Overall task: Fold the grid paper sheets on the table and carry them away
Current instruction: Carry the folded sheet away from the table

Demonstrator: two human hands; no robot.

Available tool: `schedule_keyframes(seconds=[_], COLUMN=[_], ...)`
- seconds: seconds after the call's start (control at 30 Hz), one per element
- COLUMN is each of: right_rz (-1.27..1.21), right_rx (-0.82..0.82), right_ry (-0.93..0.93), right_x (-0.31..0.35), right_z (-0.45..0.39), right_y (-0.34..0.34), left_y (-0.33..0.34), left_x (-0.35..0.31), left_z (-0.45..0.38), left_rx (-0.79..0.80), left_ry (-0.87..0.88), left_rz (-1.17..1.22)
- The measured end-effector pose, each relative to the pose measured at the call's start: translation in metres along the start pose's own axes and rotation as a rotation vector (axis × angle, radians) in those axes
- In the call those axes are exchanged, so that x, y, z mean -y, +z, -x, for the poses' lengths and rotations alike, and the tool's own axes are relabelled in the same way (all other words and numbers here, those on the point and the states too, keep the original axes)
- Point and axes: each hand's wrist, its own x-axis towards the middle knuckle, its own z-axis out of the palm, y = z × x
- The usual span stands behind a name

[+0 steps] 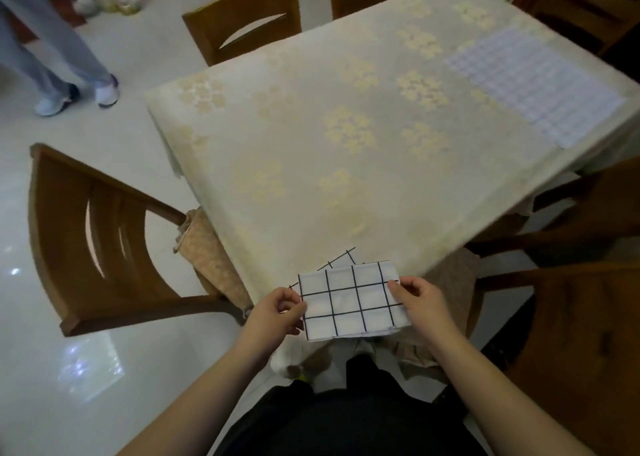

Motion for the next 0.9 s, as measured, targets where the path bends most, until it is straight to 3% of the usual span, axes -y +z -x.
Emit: schedule_keyframes(seconds=[0.23, 0.43, 0.9], right_rz=[0.294, 0.482, 0.667], right_rx=[0.187, 0.311, 0.438], right_ry=[-0.096, -0.155, -0.249], right_x=[0.008, 0.007, 0.010], right_z=[-0.064, -0.103, -0.123], right_y=[0.014, 0.021, 0.031], left_y=[0.017, 0.033, 0.050], left_x=[0.008, 0.021, 0.041], left_z=[-0.007, -0.012, -0.017], left_rx=[-0.258, -0.385, -0.528], left_ry=[-0.095, -0.170, -0.245], left_rz=[0.023, -0.003, -0.027])
